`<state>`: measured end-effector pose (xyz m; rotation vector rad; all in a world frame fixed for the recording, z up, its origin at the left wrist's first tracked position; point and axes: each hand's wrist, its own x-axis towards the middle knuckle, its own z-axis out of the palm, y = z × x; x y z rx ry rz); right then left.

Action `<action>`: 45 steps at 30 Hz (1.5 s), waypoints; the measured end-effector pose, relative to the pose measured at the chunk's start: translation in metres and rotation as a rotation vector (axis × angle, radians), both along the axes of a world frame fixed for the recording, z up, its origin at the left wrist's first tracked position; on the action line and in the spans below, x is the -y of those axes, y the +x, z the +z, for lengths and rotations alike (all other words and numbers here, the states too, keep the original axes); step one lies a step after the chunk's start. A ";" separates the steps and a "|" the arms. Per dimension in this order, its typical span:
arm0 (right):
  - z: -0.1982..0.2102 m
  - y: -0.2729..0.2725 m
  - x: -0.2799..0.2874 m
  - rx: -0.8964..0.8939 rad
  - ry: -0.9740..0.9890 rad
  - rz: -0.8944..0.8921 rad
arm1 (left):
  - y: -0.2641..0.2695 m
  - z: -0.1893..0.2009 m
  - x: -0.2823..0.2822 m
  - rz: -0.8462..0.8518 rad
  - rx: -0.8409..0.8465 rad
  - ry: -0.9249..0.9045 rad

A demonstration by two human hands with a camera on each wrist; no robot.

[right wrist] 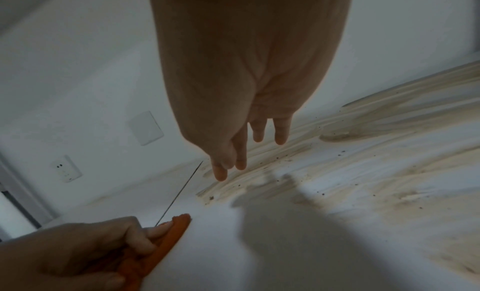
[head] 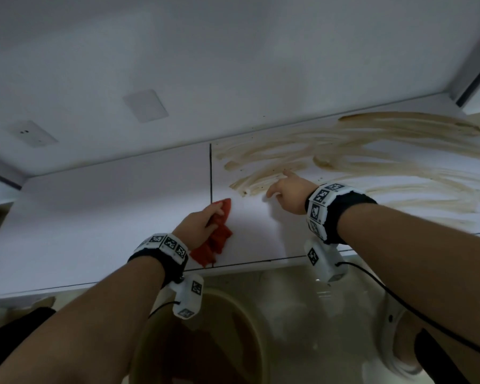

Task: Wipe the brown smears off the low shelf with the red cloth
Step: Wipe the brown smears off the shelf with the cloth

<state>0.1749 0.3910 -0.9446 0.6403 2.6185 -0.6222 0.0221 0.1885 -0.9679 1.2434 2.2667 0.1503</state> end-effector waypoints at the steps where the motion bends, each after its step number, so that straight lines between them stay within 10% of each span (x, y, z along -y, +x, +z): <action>1: 0.001 0.002 -0.001 -0.010 0.000 -0.012 | -0.004 -0.002 -0.003 0.040 -0.013 0.021; 8: -0.005 0.006 -0.016 -0.052 -0.024 -0.057 | -0.004 -0.010 -0.064 0.183 -0.024 0.007; 19: 0.003 0.006 -0.008 -0.019 -0.029 -0.060 | 0.028 -0.001 -0.043 -0.257 0.089 -0.049; 28: -0.011 0.027 -0.020 -0.035 -0.026 -0.160 | -0.003 -0.012 -0.060 0.104 -0.019 0.015; 39: 0.001 0.032 -0.025 0.059 -0.016 -0.215 | 0.063 0.002 -0.067 -0.307 0.173 -0.087; 45: 0.001 0.033 -0.010 0.056 -0.001 -0.208 | 0.014 0.006 -0.024 -0.058 0.093 -0.094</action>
